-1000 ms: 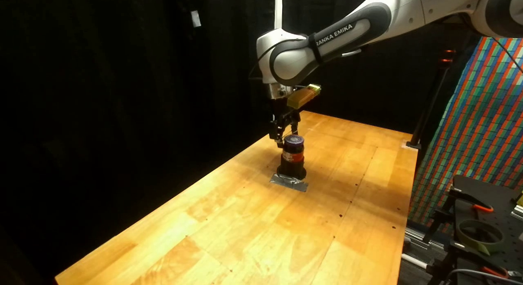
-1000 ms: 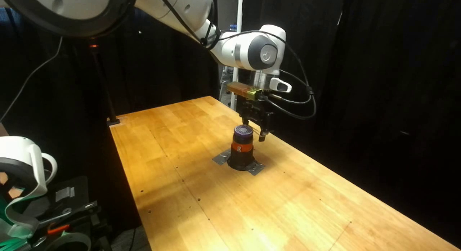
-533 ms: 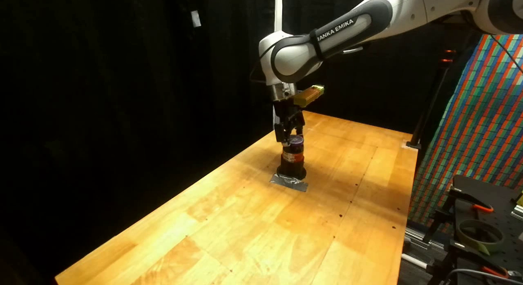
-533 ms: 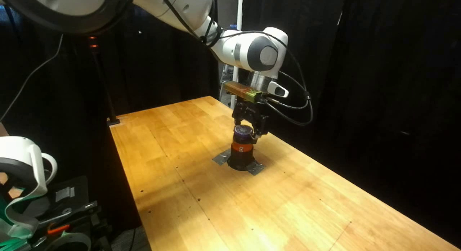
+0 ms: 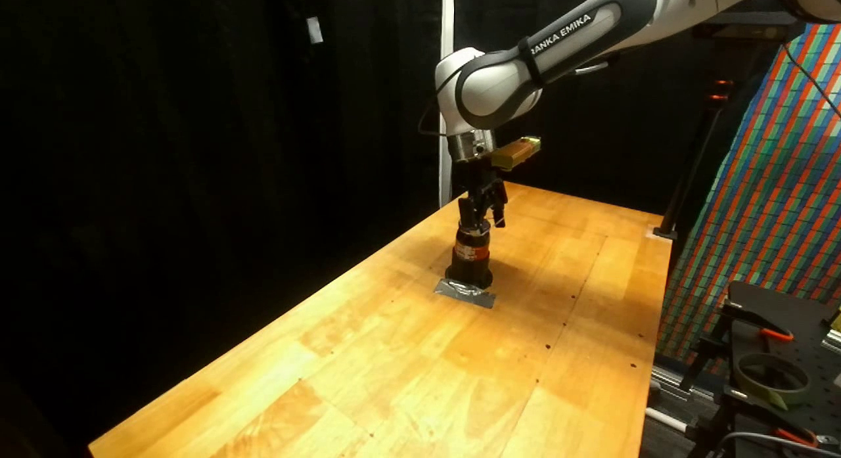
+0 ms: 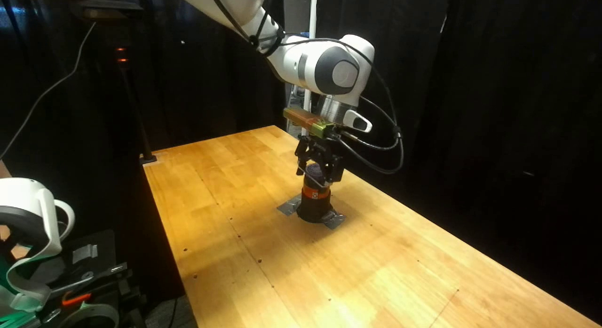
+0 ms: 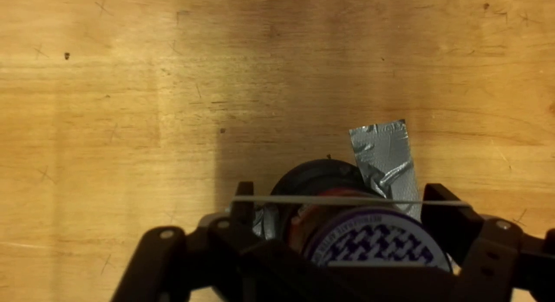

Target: Put a rubber band around the brown cup

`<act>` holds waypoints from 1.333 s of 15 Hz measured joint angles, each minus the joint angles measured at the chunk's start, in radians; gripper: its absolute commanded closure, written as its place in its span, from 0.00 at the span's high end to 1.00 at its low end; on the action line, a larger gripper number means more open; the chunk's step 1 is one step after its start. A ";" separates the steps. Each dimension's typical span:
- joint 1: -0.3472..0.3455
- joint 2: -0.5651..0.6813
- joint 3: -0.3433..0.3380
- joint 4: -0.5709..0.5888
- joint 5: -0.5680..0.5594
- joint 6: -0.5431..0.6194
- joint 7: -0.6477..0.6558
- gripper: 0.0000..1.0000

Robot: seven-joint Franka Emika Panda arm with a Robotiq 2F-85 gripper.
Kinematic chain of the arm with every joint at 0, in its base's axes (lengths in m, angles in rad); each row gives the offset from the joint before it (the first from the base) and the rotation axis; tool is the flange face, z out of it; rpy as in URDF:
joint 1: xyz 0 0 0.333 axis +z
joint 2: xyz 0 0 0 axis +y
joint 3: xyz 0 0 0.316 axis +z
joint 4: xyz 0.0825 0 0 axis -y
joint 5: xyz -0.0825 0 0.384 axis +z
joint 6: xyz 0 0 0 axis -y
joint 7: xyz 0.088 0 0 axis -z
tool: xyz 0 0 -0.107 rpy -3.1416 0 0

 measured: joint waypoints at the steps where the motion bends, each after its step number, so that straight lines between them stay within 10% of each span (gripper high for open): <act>1: -0.001 -0.017 0.000 -0.037 0.001 0.026 0.000 1.00; 3: -0.002 -0.048 0.000 -0.110 0.001 0.089 0.000 1.00; 4: -0.001 -0.062 0.001 -0.149 0.001 0.131 0.001 0.75; 14: 0.002 -0.275 -0.004 -0.594 0.000 0.654 0.048 0.08; 20: 0.005 -0.392 -0.005 -0.858 -0.001 1.103 0.051 0.05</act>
